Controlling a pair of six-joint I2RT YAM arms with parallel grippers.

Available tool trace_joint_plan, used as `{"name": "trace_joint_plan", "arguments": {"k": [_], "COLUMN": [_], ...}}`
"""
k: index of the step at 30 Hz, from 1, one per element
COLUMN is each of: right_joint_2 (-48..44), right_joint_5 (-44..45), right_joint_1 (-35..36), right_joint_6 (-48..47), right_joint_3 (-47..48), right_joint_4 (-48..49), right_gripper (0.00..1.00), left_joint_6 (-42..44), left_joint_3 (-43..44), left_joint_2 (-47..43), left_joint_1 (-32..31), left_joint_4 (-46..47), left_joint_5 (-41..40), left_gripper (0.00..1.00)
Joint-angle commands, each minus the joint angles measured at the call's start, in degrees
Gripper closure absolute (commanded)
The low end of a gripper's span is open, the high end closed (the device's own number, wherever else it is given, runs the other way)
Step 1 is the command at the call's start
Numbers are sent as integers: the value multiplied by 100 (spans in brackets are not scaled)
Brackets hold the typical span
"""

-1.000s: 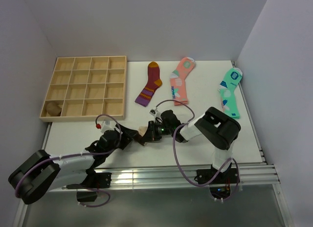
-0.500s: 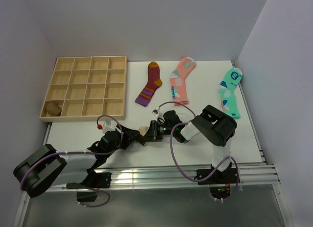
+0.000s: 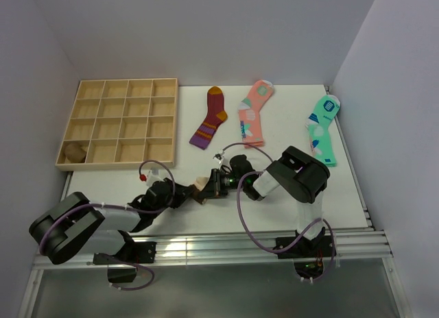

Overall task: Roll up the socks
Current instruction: Roll the sock at the center of the board.

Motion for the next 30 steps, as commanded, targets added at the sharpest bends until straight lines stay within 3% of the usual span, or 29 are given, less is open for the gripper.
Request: {"name": "trace_joint_plan", "arguments": {"k": [1,3,4,5,6,10,12,18,30], "right_joint_2": [174,35,-45,-141,-386,-1099,-1520,-2242,-1558], "right_joint_5": [109,153,249,328,442,1031,1496,2568,3027], "right_joint_1": [-36,-36,-36,-36,-36,-19,-1,-1,-10], "right_joint_6": [-139,-226,-288,-454,-533,-1025,-1097,-1141,-1272], "right_joint_3": [-122,-104,-95,-87,-95,-139,-270,-438,133], "right_joint_4": [-335,-474,-597,-720,-974,-1687,-1907,-2407,-2778], "right_gripper": [100,100,97,91,79,64,63,72,75], "left_joint_6": [214,371,424,573,652,1083,1303,1734,1980], "left_joint_3": [114,306,404,518,797,1624,2141,3101,4534], "left_joint_2": [100,39,-40,-84,-111,-199,-120,450,1945], "left_joint_1": [-37,-46,-38,-46,-38,-72,-134,-397,-951], "left_joint_4": [-891,-1241,-1417,-1932,-2216,-3622,-4525,-5514,-6911], "left_joint_5": [0,-87,-140,-184,-245,-745,-992,-1520,-2004], "left_gripper": [83,97,100,100,100,100,100,100,100]}}
